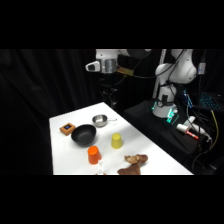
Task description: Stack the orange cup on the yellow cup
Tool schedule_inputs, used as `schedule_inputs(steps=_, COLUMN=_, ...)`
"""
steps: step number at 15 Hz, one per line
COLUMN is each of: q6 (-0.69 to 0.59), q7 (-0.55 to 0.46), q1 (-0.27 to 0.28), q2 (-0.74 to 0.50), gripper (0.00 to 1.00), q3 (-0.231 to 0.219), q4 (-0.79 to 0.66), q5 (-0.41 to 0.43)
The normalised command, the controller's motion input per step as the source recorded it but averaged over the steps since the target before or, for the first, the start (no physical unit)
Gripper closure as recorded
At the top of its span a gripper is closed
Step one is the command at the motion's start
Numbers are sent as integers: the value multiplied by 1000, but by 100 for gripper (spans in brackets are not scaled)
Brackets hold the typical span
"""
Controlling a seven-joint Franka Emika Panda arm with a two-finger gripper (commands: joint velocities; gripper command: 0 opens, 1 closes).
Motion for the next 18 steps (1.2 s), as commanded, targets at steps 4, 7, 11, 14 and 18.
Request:
schedule_inputs(steps=4, q6=1, q7=58, q1=5, q2=95, gripper=0, q3=34, q4=203, q5=-11)
schedule_inputs(steps=7, q6=-24, q7=58, q1=24, q2=218, gripper=0, q3=48, q4=422, q5=-27)
schedule_inputs(steps=11, q6=-85, q7=61, q1=50, q2=336, gripper=0, q3=53, q4=555, q5=-74)
schedule_inputs(steps=14, q6=-79, q7=65, q1=65, q2=427, gripper=0, q3=41, q4=596, q5=-83)
schedule_inputs(steps=18, q6=3, q7=87, q1=54, q2=421, gripper=0, q3=11, q4=486, q5=-113)
